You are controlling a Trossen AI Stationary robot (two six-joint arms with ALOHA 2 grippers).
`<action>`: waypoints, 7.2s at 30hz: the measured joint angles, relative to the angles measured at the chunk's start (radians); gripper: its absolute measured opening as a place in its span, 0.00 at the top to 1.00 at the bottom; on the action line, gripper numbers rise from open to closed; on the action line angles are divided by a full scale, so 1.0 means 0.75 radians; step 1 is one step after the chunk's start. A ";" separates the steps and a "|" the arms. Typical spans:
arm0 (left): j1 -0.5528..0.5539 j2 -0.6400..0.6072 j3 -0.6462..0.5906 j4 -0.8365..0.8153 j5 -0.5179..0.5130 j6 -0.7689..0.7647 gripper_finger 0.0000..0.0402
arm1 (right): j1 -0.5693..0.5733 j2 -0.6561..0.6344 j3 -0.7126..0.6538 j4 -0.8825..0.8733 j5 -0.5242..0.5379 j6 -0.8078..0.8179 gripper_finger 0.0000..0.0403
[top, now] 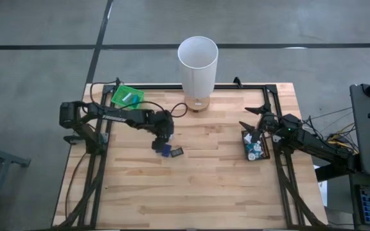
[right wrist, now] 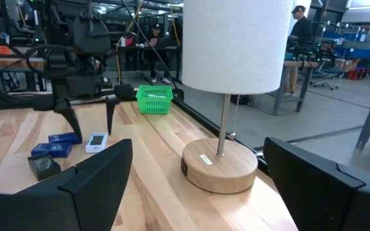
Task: Pick & Place Office items
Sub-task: Put the white digital clock into the green bin, then put the left blue digital clock into the green bin
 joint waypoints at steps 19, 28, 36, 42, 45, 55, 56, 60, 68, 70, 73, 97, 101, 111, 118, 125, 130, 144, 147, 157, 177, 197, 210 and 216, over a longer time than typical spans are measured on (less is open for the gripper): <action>0.060 0.103 -0.010 -0.015 0.087 -0.032 0.31 | 0.000 0.001 0.000 0.000 0.000 0.000 0.14; 0.079 0.105 -0.012 -0.010 0.106 -0.029 0.31 | 0.000 0.001 0.000 0.000 0.000 0.000 0.14; 0.083 0.105 -0.012 -0.009 0.121 -0.021 0.38 | 0.000 0.001 0.000 0.000 0.000 0.000 0.14; 0.083 0.107 -0.012 0.000 0.121 -0.022 0.57 | 0.000 0.001 0.000 0.000 0.000 0.000 0.15; 0.083 0.106 -0.012 0.008 0.121 -0.028 0.65 | 0.000 0.001 0.000 0.000 0.000 0.000 0.14; 0.084 0.106 -0.012 0.015 0.120 -0.031 0.64 | 0.000 0.001 0.000 0.000 0.000 0.000 0.14; 0.085 0.106 -0.012 0.015 0.120 -0.031 0.63 | 0.001 0.001 0.000 0.000 0.000 0.000 0.14; 0.100 0.109 0.006 0.003 0.119 -0.084 0.64 | 0.000 0.001 0.000 0.000 0.000 0.000 0.15; 0.167 0.077 0.053 -0.010 0.101 -0.228 0.64 | 0.001 0.001 0.000 0.000 -0.001 0.000 0.13; 0.180 0.058 0.054 -0.010 0.108 -0.253 0.65 | 0.000 0.001 0.000 0.000 -0.001 0.000 0.14; 0.206 0.025 0.054 -0.012 0.110 -0.312 0.65 | 0.000 0.004 0.000 0.000 -0.001 0.000 0.14; 0.410 -0.107 0.061 -0.117 0.083 -0.722 0.66 | 0.000 0.016 0.001 0.000 -0.001 0.000 0.14; 0.460 -0.165 0.066 -0.159 0.049 -0.840 0.66 | 0.000 0.016 0.001 0.000 -0.001 0.000 0.13; 0.535 -0.351 0.145 -0.509 -0.163 -1.029 0.65 | 0.001 0.016 0.001 0.000 -0.001 0.000 0.15; 0.602 -0.400 0.154 -0.679 -0.253 -1.119 0.65 | 0.001 0.016 0.001 0.000 -0.001 0.000 0.13; 0.743 -0.402 0.129 -0.684 -0.255 -1.090 0.65 | 0.001 0.016 0.001 0.000 -0.001 0.000 0.15; 0.853 -0.402 0.109 -0.638 -0.247 -1.063 0.64 | 0.000 0.016 0.001 0.000 -0.001 0.000 0.14; 0.965 -0.327 0.084 -0.586 -0.225 -1.038 0.63 | 0.000 0.016 0.001 0.000 -0.001 0.000 0.15; 0.973 -0.286 0.084 -0.570 -0.225 -1.032 0.63 | 0.000 0.016 0.001 0.000 0.000 0.000 0.14; 1.001 -0.162 0.084 -0.518 -0.222 -0.993 0.61 | 0.001 0.016 0.001 0.000 -0.001 0.000 0.14; 1.002 -0.153 0.086 -0.498 -0.205 -0.968 0.60 | 0.000 0.016 0.001 0.000 -0.001 0.000 0.15; 1.003 -0.155 0.086 -0.499 -0.180 -0.948 0.41 | 0.000 0.017 0.001 0.000 -0.001 0.000 0.15; 0.975 -0.217 0.155 -0.550 -0.096 -0.879 0.41 | 0.000 0.017 0.001 -0.001 0.000 0.000 0.14; 0.896 -0.309 0.144 -0.555 -0.043 -0.970 0.41 | 0.000 0.017 0.001 0.000 -0.001 0.000 0.14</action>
